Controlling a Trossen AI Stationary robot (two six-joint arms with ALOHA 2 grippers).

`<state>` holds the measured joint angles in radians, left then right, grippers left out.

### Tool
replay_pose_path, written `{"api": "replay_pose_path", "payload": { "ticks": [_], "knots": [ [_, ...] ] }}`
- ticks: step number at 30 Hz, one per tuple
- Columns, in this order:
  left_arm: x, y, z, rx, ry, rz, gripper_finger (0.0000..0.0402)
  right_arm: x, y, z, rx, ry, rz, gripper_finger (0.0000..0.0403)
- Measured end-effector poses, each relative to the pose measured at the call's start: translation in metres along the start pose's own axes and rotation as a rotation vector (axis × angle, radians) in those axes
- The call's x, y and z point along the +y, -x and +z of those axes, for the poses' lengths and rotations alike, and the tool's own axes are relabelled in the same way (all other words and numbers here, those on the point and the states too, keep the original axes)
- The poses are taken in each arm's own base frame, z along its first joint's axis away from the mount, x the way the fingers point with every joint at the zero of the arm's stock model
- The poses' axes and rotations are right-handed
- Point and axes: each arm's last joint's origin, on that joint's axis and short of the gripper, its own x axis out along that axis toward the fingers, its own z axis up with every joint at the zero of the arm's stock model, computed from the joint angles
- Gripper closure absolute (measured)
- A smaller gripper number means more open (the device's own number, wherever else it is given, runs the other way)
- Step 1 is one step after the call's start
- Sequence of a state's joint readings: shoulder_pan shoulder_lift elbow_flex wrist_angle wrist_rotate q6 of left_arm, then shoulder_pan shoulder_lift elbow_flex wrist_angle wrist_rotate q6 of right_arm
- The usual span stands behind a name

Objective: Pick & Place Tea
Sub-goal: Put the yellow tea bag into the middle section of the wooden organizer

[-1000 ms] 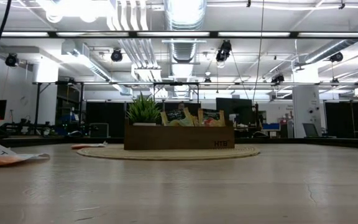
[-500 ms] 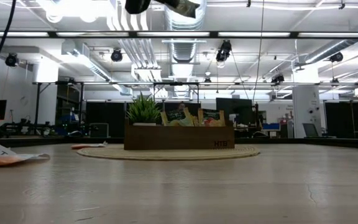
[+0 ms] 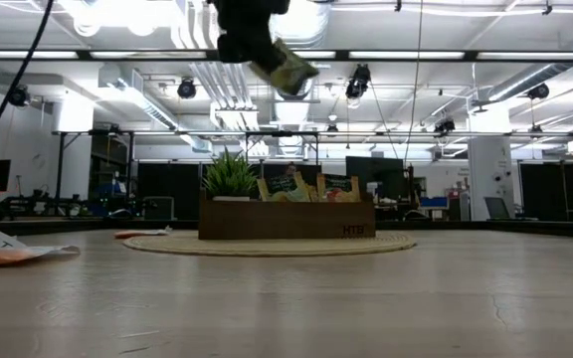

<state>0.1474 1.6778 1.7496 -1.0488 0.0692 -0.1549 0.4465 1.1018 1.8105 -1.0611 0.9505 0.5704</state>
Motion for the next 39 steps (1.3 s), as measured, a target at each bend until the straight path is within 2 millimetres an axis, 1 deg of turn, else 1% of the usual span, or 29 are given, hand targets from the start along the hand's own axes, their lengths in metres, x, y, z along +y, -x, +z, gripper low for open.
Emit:
{"api": "replay_pose_path", "payload": {
  "ticks": [10,14,19,27,34,39],
  "knots": [
    [0.008,-0.046,0.0,0.139,-0.186,0.039,0.0401,0.022,-0.024,-0.023,0.054,0.05,-0.134,0.0225],
    [0.016,-0.067,-0.001,0.198,-0.236,0.083,0.0401,0.029,-0.031,-0.028,0.05,0.077,-0.16,0.0225],
    [0.026,-0.086,-0.003,0.265,-0.286,0.138,0.0401,0.033,-0.034,-0.031,0.053,0.069,-0.168,0.0225],
    [0.031,-0.107,-0.005,0.322,-0.371,0.14,0.0402,0.031,-0.032,-0.029,0.041,0.026,-0.17,0.0225],
    [0.033,-0.126,-0.009,0.37,-0.378,0.136,0.0402,0.03,-0.031,-0.028,0.026,0.023,-0.182,0.0225],
    [0.035,-0.135,-0.011,0.388,-0.338,0.143,0.0402,0.029,-0.031,-0.028,0.025,0.022,-0.182,0.0225]
  ]
}}
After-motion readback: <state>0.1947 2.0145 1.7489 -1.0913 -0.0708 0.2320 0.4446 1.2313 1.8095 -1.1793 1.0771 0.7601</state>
